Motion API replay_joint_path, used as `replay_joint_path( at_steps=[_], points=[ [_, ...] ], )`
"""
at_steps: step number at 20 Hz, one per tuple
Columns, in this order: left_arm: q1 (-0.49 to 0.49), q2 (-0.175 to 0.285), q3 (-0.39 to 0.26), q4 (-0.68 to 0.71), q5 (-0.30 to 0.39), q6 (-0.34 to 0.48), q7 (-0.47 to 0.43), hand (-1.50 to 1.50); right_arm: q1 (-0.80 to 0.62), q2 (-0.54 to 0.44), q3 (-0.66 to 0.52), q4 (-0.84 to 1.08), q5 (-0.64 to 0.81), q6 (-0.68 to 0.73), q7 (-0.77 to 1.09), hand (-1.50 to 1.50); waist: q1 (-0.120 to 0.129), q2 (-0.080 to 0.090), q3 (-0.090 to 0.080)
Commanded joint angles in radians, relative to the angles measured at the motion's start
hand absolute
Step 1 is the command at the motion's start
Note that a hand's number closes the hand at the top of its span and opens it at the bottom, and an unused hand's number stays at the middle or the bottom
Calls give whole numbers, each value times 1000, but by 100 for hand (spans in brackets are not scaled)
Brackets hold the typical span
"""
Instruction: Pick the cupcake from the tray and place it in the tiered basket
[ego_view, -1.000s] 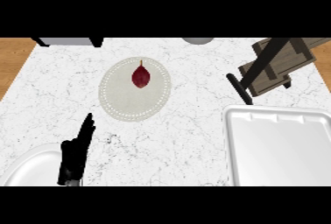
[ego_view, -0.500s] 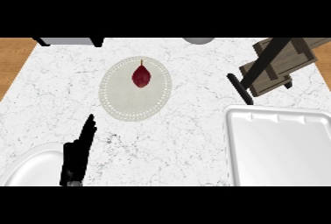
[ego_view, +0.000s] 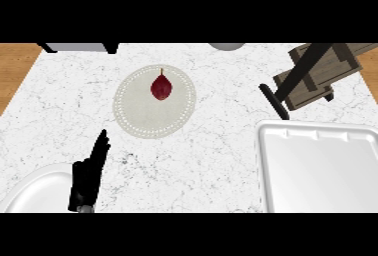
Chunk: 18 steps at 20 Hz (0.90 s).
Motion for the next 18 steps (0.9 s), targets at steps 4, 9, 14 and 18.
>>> replay_joint_path(
  at_steps=[4, 9, 14, 18],
  points=[
    [-20, -11, 3, -14, 1, 9, 30, 0, -21, -31, -22, -31, -67, -200, -87, -150, -9, -4, -1],
    [34, -16, -20, -17, -28, 22, 9, 0, 19, -96, 17, -173, 60, -270, 32, -150, -28, -12, -1],
    [63, 1, 2, -65, -22, 37, 51, 0, 78, -201, -16, -403, 88, -104, 169, -150, -61, -28, -1],
    [79, 15, 34, -56, 9, 18, 28, 0, 172, -232, -77, -632, 28, 71, 234, -150, -75, -31, -1]
  ],
)
